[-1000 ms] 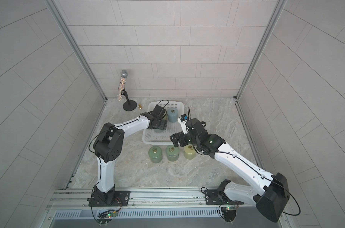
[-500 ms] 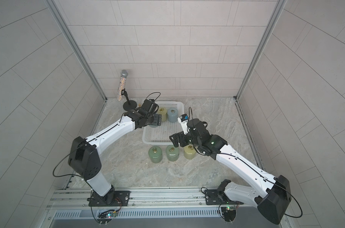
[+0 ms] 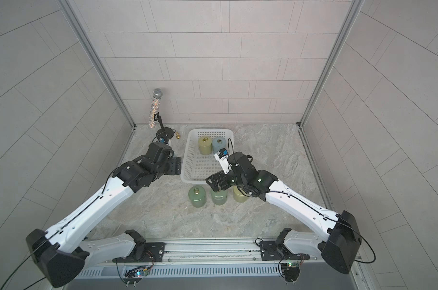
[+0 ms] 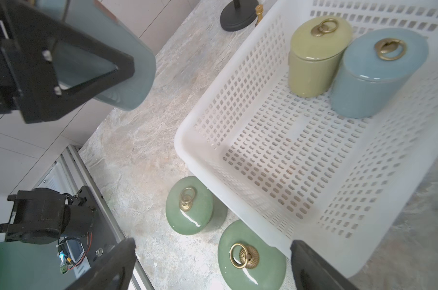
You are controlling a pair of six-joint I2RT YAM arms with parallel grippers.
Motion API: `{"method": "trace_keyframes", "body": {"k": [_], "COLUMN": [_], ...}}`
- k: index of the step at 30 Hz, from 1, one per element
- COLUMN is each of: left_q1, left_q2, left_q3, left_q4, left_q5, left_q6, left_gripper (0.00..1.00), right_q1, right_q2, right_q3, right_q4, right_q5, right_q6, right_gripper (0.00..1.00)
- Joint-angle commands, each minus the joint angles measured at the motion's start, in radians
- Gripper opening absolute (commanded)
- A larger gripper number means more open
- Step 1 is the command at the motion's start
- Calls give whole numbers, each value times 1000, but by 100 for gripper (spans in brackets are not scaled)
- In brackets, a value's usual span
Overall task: Take the tea canister out of the basket
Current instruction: Place the tea canister at the center of the board.
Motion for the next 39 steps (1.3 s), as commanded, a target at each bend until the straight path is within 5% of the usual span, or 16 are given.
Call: {"method": "trace_keyframes", "body": {"k": [1, 12, 26, 39], "left_q1": [-4, -13, -69, -108], "left_q2": [-102, -329, -237, -67], "left_q3": [-60, -419, -610, -631], "left_q4": [-11, 98, 323, 475], "left_q5": [-66, 9, 9, -10], "left_q6": [-34, -209, -305, -296], "left_gripper": [81, 81, 81, 82], "right_q1": [25, 70, 73, 72], "right_q2": [21, 87, 83, 73], "right_q3": [45, 93, 92, 81], "right_q4": [33, 21, -19, -30], "right_q5": [-12, -14, 5, 12], "right_q6": [6, 2, -3, -2], "right_gripper": [100, 100, 100, 100]}}
